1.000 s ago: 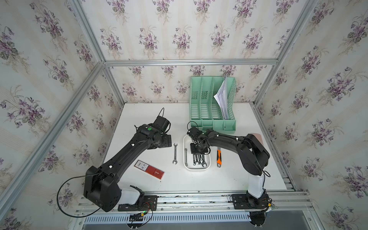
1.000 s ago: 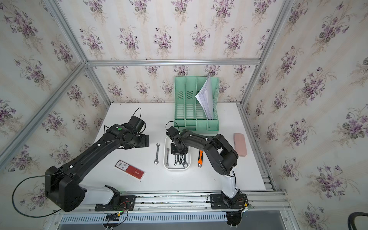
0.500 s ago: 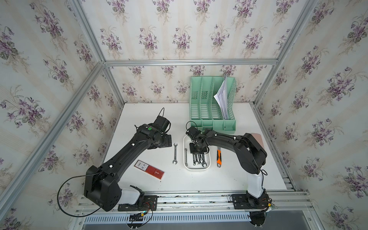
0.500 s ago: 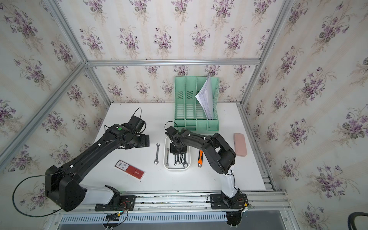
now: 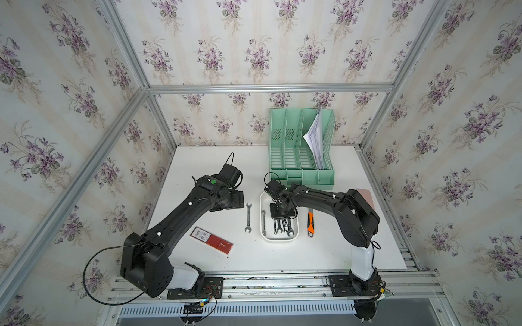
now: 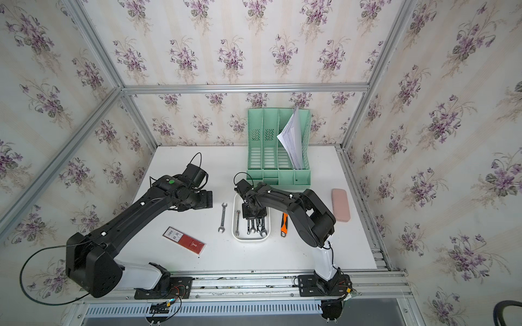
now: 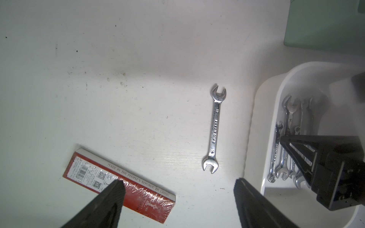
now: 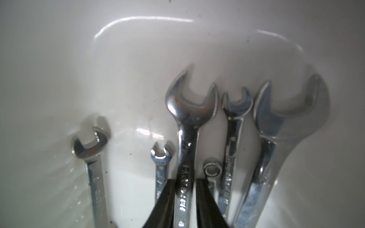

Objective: Take out the wrench from the storage box
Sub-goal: Pick up the wrench from the storage box.

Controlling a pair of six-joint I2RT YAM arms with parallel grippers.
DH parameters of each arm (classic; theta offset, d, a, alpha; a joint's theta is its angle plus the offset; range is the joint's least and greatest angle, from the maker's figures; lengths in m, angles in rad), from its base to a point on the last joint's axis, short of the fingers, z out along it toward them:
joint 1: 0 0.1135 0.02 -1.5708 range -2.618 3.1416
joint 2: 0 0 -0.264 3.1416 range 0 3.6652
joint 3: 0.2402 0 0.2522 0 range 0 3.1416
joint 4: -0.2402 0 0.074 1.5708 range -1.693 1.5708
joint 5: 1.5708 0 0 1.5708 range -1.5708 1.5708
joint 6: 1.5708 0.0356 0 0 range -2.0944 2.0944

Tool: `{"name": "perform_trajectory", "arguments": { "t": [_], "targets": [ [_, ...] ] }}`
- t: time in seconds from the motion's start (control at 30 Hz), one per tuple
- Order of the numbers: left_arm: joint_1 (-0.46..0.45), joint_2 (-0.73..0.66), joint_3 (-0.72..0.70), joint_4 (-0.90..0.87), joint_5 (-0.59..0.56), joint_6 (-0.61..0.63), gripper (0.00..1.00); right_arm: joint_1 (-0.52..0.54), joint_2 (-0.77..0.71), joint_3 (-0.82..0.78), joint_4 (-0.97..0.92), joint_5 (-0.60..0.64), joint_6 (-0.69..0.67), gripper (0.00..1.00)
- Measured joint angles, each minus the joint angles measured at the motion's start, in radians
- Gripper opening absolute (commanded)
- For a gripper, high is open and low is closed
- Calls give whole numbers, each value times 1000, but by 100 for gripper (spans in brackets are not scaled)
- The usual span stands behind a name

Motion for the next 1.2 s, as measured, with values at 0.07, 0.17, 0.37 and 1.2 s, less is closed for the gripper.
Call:
{"name": "perform_trajectory", "arguments": {
  "t": [0.07, 0.17, 0.37, 1.2],
  "targets": [
    [0, 0, 0, 0, 0, 0, 91, 0, -5, -7, 2, -1, -2, 22],
    [0, 0, -5, 3, 1, 0, 91, -2, -4, -8, 3, -4, -3, 22],
    [0, 0, -16, 6, 4, 0, 91, -2, 22, 22, -15, -4, -3, 23],
    [3, -8, -22, 10, 3, 0, 91, -3, 87, 126, -121, -23, -31, 13]
  ]
}}
